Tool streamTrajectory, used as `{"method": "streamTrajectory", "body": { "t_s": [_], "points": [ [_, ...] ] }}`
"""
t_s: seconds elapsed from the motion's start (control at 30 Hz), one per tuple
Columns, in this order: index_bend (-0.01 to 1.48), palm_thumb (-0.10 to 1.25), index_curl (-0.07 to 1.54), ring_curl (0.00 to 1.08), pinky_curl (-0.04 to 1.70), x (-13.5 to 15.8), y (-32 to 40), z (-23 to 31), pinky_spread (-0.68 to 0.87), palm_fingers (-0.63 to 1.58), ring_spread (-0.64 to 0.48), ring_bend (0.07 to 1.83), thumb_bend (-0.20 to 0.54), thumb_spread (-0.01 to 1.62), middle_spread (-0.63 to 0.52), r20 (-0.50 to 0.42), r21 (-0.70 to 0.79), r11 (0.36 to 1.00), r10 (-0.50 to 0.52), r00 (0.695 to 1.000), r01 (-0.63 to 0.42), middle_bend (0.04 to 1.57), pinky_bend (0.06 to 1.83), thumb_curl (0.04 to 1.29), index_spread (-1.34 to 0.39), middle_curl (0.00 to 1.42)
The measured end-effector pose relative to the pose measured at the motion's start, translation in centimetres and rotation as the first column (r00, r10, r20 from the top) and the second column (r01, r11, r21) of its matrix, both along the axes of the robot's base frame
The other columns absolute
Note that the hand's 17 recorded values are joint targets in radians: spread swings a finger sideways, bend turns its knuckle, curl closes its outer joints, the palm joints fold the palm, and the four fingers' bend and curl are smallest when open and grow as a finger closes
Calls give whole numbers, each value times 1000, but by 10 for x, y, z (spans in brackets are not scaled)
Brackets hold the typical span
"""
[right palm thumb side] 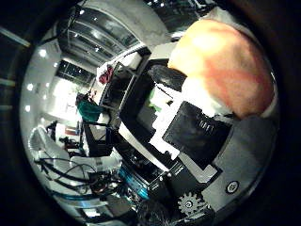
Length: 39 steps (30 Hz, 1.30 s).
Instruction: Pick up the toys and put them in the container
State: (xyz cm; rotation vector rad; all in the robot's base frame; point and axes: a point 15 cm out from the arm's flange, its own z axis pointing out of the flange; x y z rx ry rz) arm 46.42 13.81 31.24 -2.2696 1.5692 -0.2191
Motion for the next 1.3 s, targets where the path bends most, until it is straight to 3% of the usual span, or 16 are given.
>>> {"method": "streamTrajectory", "body": {
  "t_s": [0.13, 0.2, 0.23, 0.27, 0.37, 0.47, 0.6, 0.83, 1.07, 1.3],
  "points": [
    [1059, 823, 608, 529, 928, 0, 32, -4, -261, 1168, -171, 1401, -33, 966, -100, 17, 12, 999, 38, 999, -38, 1273, 1072, 536, -219, 555],
    [766, 795, 552, 510, 878, -3, 38, -5, -354, 834, -200, 1355, -36, 946, -127, 16, 9, 999, 52, 999, -52, 1157, 1088, 530, -279, 523],
    [633, 796, 534, 499, 877, -6, 40, -8, -354, 367, -200, 1270, -25, 972, -149, 5, 3, 998, 61, 998, -61, 979, 1099, 520, -363, 473],
    [642, 790, 517, 465, 893, -9, 41, -11, -238, 32, -123, 1123, -26, 991, -131, -5, -5, 997, 74, 997, -74, 835, 1034, 511, -417, 430],
    [475, 741, 374, 266, 740, -38, 38, -45, 166, -159, 107, 733, -33, 1017, -25, -119, -51, 992, 111, 987, -118, 522, 911, 471, -497, 308],
    [314, 695, 325, 202, 606, -62, 30, -70, 408, -125, 208, 528, -33, 1024, 51, -219, -96, 981, 146, 965, -170, 329, 743, 431, -513, 267],
    [204, 671, 310, 180, 500, -66, 28, -69, 492, -42, 240, 409, -27, 1029, 82, -225, -101, 978, 159, 961, -185, 200, 633, 398, -516, 260],
    [194, 663, 323, 192, 414, -64, 3, -52, 511, 20, 234, 340, -25, 1024, 80, -190, -97, 986, 114, 975, -134, 174, 583, 371, -511, 260],
    [210, 661, 346, 200, 346, -98, -49, -55, 487, 79, 220, 258, -26, 1033, 63, -208, -156, 984, 54, 977, -87, 175, 478, 366, -510, 266],
    [215, 656, 355, 210, 321, -112, -134, -54, 479, 112, 219, 204, -25, 1035, 61, -226, -234, 971, -92, 970, 37, 168, 445, 363, -510, 257]
  ]
}}
